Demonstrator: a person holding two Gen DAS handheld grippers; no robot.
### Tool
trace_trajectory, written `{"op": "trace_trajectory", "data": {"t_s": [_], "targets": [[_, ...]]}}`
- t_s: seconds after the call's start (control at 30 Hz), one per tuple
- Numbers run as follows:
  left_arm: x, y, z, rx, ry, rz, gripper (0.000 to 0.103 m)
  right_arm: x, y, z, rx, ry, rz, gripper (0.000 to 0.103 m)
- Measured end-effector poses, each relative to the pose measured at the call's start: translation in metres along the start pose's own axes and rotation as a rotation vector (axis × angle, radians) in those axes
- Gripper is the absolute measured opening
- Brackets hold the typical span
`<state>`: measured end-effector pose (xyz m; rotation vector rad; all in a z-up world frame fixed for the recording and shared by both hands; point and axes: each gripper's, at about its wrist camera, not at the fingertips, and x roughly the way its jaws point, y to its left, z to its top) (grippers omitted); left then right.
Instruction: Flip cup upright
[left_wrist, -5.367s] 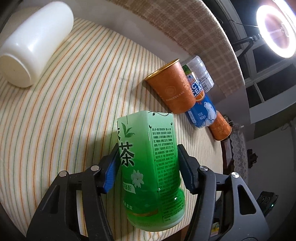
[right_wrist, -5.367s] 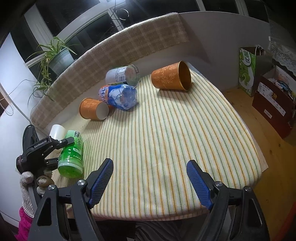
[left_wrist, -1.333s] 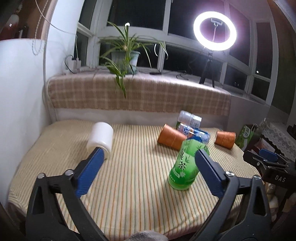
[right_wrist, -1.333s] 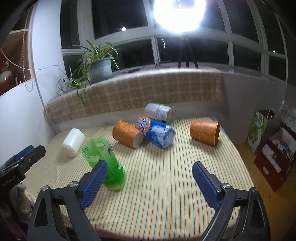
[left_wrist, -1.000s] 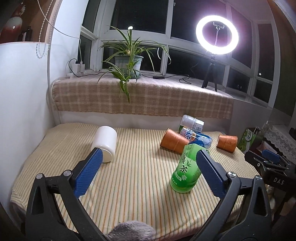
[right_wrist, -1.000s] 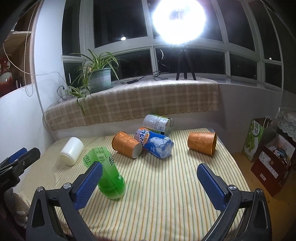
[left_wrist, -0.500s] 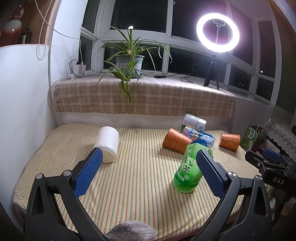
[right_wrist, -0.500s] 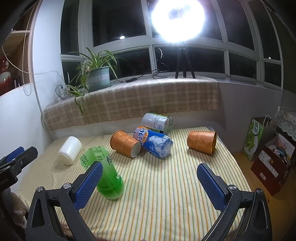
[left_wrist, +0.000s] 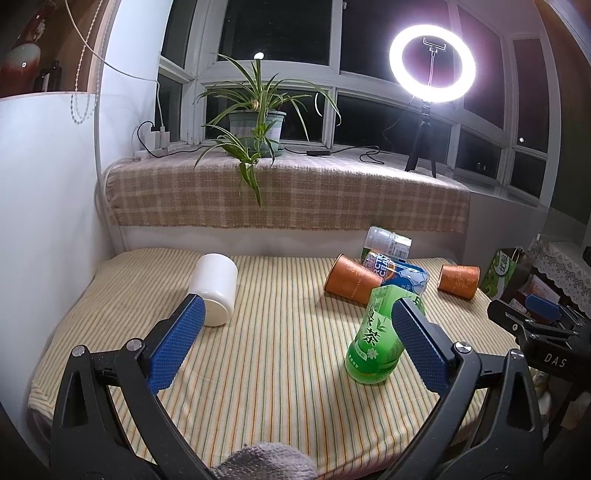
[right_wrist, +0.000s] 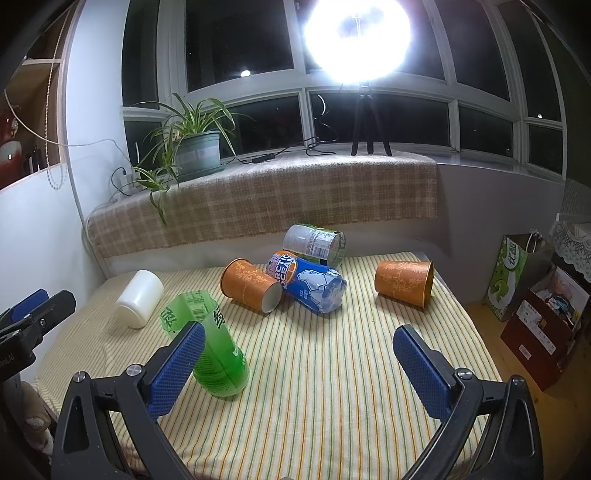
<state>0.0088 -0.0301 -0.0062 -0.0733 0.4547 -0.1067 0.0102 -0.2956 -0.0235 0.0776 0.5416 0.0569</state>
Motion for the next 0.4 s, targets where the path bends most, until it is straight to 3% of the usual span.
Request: {"op": "trace_trajectory", "data": {"t_s": [0.4], "targets": [[0.0003, 0.0066, 0.0038, 0.004, -0.005, 0.007, 0.103, 0.0018, 0.0008, -0.0015, -0.001, 0.008, 0.003, 0.103]]}}
